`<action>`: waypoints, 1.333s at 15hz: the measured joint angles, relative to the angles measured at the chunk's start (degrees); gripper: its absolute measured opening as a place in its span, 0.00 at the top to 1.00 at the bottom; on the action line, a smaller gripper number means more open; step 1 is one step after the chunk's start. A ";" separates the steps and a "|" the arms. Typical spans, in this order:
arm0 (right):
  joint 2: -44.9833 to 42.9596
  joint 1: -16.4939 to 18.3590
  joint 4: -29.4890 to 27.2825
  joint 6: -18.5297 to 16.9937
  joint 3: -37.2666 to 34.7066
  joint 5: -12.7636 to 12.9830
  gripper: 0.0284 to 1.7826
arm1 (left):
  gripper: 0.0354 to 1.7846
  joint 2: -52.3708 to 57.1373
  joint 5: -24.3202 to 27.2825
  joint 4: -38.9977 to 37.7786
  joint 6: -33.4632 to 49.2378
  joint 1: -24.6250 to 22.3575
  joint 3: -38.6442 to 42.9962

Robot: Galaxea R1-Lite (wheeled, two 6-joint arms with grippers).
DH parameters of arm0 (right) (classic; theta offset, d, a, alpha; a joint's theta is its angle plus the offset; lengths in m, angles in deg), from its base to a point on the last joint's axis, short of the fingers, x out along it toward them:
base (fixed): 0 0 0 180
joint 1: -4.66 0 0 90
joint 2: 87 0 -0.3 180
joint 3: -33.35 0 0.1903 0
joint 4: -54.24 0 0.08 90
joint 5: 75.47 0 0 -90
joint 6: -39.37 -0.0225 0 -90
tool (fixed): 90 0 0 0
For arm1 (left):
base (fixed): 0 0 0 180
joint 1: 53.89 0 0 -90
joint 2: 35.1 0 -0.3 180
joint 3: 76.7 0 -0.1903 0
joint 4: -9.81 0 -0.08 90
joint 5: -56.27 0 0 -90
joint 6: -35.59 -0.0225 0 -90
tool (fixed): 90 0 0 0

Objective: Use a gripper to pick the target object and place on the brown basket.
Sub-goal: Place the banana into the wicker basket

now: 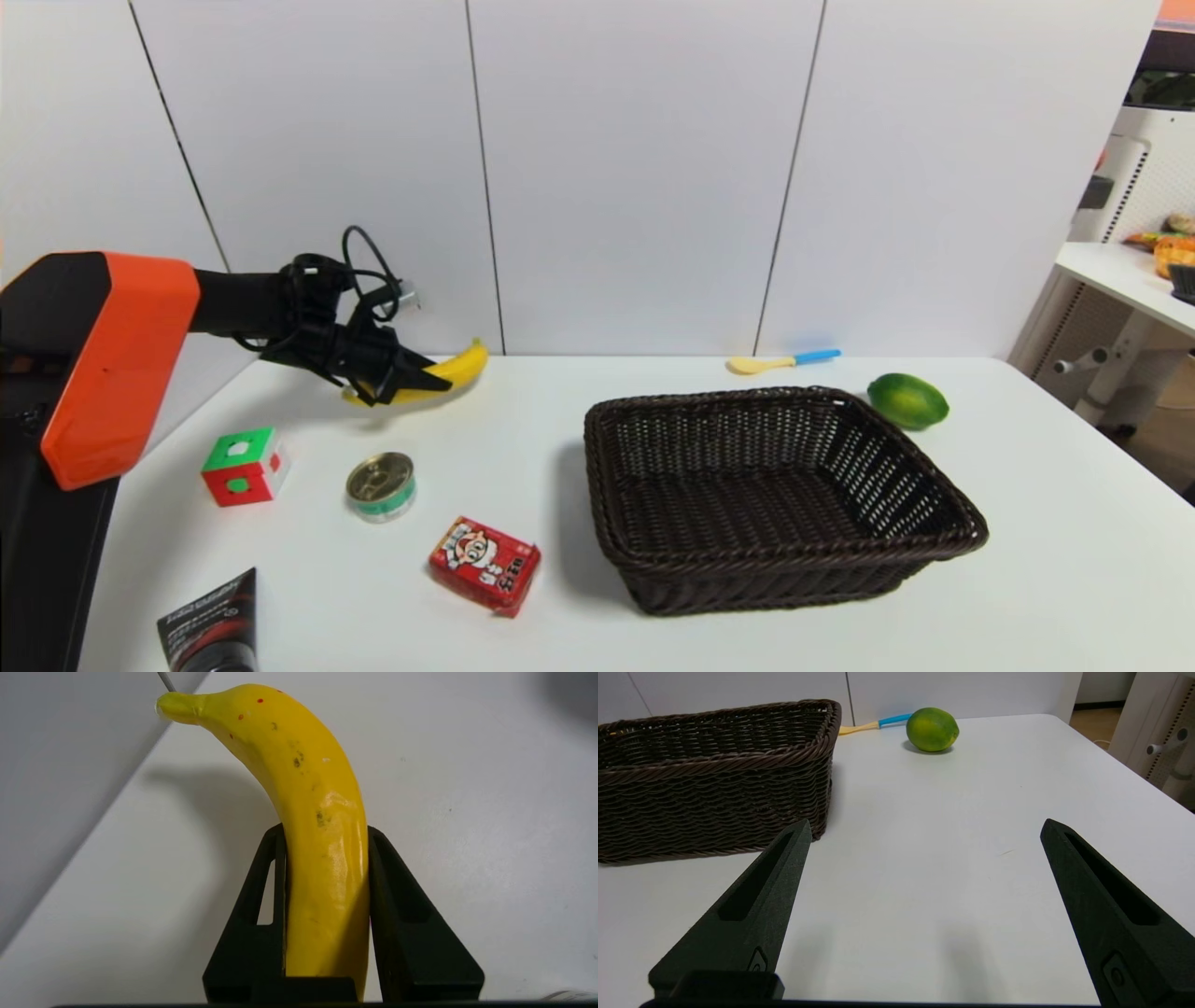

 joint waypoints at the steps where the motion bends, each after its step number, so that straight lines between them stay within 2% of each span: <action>1: -0.02 0.01 0.00 0.02 0.00 0.02 0.05 | 0.72 1.22 0.01 -0.02 0.06 0.13 -0.26; 4: -0.02 0.01 0.00 0.00 0.00 0.00 0.05 | 0.72 6.01 0.04 1.29 0.61 1.38 -0.52; 7: -0.02 0.01 0.02 0.00 0.00 0.00 0.05 | 0.72 12.41 0.12 6.28 1.61 5.21 -0.63; 10: 0.00 0.00 0.00 0.00 0.00 0.02 0.05 | 0.72 19.01 0.22 12.79 2.12 12.56 -0.67; 14: 0.00 0.01 0.00 0.02 0.00 0.00 0.05 | 0.72 24.04 -0.66 14.56 5.18 24.61 -0.84; 17: -0.02 0.01 0.02 0.02 0.00 0.00 0.05 | 0.72 24.43 -5.60 13.51 9.73 33.87 -1.94; 20: -0.02 0.00 0.02 0.00 0.00 0.02 0.05 | 0.72 21.37 -11.07 7.66 15.52 41.53 -3.12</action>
